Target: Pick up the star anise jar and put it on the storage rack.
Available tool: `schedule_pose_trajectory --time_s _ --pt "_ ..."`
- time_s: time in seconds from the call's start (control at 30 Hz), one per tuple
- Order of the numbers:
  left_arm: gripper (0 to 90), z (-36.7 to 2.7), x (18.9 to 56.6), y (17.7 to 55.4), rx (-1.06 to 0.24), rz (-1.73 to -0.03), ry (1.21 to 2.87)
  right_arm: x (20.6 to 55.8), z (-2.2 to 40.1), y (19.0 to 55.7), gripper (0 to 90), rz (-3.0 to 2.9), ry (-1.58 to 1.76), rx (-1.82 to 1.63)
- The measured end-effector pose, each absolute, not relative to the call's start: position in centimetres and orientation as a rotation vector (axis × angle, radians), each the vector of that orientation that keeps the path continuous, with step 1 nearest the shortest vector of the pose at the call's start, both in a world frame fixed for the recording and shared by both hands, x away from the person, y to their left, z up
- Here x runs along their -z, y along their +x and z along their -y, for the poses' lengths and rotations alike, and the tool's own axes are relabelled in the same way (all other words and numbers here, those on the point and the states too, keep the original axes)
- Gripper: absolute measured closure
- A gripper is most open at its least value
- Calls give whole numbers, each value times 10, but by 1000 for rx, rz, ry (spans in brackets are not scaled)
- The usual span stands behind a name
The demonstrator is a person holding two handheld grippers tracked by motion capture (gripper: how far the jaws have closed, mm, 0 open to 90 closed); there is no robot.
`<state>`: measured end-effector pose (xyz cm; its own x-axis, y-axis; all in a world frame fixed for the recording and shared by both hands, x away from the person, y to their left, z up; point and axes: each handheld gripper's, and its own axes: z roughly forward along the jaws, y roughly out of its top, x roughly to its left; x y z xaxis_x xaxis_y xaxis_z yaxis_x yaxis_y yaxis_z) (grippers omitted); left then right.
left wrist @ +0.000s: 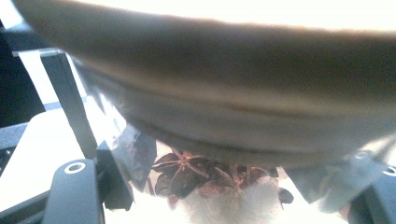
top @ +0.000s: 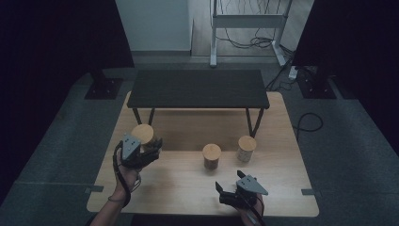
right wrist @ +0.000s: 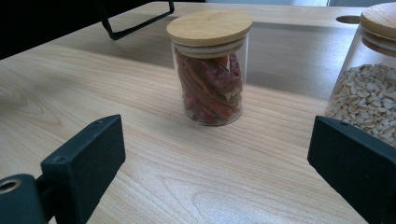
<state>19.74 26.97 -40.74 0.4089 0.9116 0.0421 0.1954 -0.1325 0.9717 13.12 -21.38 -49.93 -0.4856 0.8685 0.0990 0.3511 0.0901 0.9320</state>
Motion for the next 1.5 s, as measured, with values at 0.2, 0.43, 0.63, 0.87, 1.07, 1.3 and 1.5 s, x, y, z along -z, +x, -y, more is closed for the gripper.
schedule_pose_trajectory --time_s 0.2,0.43,0.63,0.87,1.07,1.3,1.5 --pt "261 -268 401 201 -845 -992 1595 499 213 132 37 -1892 1194 -1393" --pt "261 -267 394 203 -853 -977 1581 500 214 132 37 -1889 1197 -1393" --pt "261 -266 389 205 -868 -968 1582 500 215 132 37 -1890 1197 -1391" --pt "262 -270 385 209 -854 -971 1566 500 214 132 37 -1891 1196 -1389" --pt "261 -269 382 211 -858 -960 1572 500 214 132 37 -1894 1194 -1387" --pt "261 -268 378 213 -850 -959 1568 499 214 132 37 -1891 1194 -1389" --pt "261 -266 372 215 -865 -948 1568 499 214 132 37 -1894 1191 -1392"
